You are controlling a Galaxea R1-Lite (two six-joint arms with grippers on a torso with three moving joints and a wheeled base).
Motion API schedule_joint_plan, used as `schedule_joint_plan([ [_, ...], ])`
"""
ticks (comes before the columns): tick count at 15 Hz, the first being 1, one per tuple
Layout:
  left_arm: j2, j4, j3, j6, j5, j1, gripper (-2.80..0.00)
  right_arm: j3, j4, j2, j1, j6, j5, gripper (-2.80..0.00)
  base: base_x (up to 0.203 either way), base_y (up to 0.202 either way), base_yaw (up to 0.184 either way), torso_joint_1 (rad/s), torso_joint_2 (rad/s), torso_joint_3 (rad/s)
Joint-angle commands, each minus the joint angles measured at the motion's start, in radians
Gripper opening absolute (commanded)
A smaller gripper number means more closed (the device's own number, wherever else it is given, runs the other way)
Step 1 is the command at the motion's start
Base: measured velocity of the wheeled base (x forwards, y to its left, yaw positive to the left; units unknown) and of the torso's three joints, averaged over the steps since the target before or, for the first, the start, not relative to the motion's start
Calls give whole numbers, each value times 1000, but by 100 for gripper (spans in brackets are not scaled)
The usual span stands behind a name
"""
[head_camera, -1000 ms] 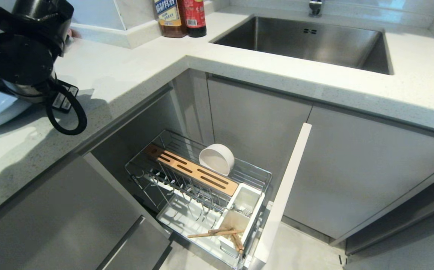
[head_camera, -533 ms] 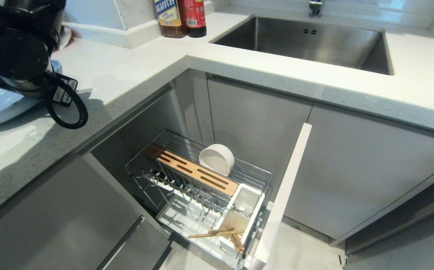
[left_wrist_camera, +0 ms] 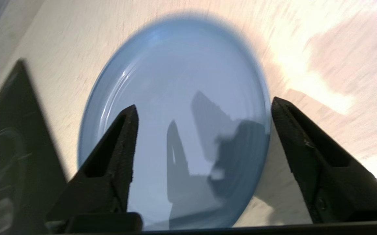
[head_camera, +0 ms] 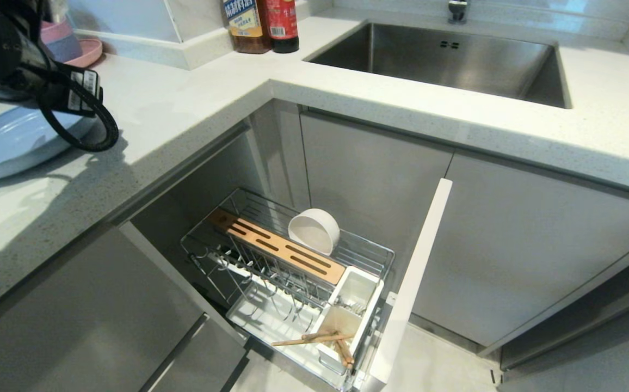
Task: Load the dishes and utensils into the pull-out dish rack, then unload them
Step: Take the plate out of the cupboard, then take the bowl out of the cupboard
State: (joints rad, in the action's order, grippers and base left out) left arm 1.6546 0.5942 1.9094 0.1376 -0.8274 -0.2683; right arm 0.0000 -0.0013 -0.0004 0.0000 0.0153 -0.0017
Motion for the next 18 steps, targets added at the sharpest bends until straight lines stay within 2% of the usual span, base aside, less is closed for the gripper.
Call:
schedule_joint_plan([
  [1, -46, -40, -6, -23, 45, 1, 0, 2, 0, 0, 0, 0, 0, -280, 0, 0, 0, 0, 0, 0],
  [6, -111, -111, -41, -272, 230, -2, 0, 2, 0, 0, 0, 0, 0, -280, 0, 0, 0, 0, 0, 0],
  [7, -139, -139, -84, -303, 274, -3, -280, 2, 0, 0, 0, 0, 0, -280, 0, 0, 0, 0, 0, 0],
  [8, -165, -178, -133, -331, 311, -3, -280, 2, 0, 0, 0, 0, 0, -280, 0, 0, 0, 0, 0, 0],
  [9, -195, -248, -191, -392, 342, -5, -280, 1, 0, 0, 0, 0, 0, -280, 0, 0, 0, 0, 0, 0],
  [11, -246, -396, -239, -553, 366, -40, -280, 2, 0, 0, 0, 0, 0, -280, 0, 0, 0, 0, 0, 0],
  [12, -263, -431, -244, -609, 370, -73, -280, 2, 0, 0, 0, 0, 0, -280, 0, 0, 0, 0, 0, 0],
  [13, -271, -438, -243, -638, 370, -99, -280, 2, 0, 0, 0, 0, 0, -280, 0, 0, 0, 0, 0, 0],
  [15, -289, -387, -269, -689, 370, -208, -280, 2, 0, 0, 0, 0, 0, -280, 0, 0, 0, 0, 0, 0],
  [16, -298, -305, -287, -700, 390, -230, -280, 2, 0, 0, 0, 0, 0, -280, 0, 0, 0, 0, 0, 0],
  [18, -331, -257, -306, -711, 481, -263, -280, 2, 0, 0, 0, 0, 0, -280, 0, 0, 0, 0, 0, 0],
])
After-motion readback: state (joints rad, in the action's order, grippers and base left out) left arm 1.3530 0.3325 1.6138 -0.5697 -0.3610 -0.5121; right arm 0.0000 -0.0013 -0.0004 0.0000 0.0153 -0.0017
